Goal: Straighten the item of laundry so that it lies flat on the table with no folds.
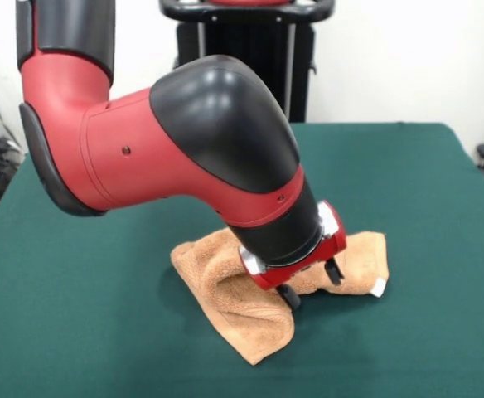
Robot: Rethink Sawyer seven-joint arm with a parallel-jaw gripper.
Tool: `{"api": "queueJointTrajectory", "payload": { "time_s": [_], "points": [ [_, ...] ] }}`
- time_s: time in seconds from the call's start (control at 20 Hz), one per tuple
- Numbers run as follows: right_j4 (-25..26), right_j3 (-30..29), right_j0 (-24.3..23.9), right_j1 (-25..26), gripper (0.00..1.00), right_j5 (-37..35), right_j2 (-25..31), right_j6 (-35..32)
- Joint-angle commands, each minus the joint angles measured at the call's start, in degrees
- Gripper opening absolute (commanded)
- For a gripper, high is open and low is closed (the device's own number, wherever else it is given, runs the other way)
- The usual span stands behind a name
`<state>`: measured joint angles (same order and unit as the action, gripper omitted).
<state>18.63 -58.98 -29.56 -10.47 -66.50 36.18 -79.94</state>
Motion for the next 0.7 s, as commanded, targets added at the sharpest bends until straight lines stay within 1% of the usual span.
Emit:
{"api": "queueJointTrajectory", "payload": {
  "time_s": [0.05, 0.3, 0.5, 0.7],
  "points": [
    [1.37, 3.07, 0.43, -1.58, 1.00, -9.24, 2.80, 16.77],
    [1.51, 3.98, 0.08, -1.99, 1.00, -11.51, 3.05, 16.95],
    [2.04, 5.81, -0.17, -1.68, 1.00, -13.08, 3.22, 17.81],
    [2.08, 5.30, -0.56, -1.51, 1.00, -11.86, 3.43, 17.61]
  ]
}}
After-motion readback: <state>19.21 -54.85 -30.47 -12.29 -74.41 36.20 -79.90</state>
